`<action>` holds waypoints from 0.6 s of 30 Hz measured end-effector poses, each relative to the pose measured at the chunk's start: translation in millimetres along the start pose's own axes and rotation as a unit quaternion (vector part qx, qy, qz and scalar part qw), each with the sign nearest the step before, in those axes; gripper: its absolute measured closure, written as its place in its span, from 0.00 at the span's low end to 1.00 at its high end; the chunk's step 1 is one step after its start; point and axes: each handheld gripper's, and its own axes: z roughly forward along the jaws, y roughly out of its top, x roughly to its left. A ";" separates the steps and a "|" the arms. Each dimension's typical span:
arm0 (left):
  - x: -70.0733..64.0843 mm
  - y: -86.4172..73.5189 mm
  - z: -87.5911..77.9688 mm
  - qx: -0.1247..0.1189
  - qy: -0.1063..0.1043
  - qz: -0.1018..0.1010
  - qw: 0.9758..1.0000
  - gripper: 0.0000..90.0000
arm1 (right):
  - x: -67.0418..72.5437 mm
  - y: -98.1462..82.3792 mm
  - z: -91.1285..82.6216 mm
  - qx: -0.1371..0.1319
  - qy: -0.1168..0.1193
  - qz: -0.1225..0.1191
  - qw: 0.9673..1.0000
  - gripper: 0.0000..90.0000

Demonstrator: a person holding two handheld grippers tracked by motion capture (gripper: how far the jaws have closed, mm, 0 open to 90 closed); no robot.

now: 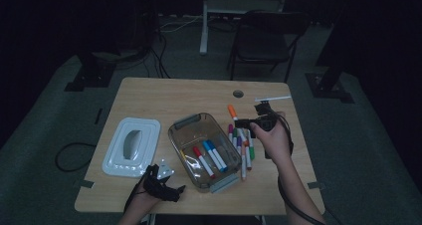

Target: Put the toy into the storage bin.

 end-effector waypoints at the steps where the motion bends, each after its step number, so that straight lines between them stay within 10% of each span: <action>1: 0.0 0.0 -0.1 0.000 0.000 0.000 1.000 0.01 | 5.6 1.0 0.4 0.002 0.006 -0.005 1.000 0.85; 18: 0.1 0.1 -0.2 0.001 -0.001 0.000 1.000 0.01 | 78.0 -1.9 47.9 0.043 0.067 -0.062 0.995 0.85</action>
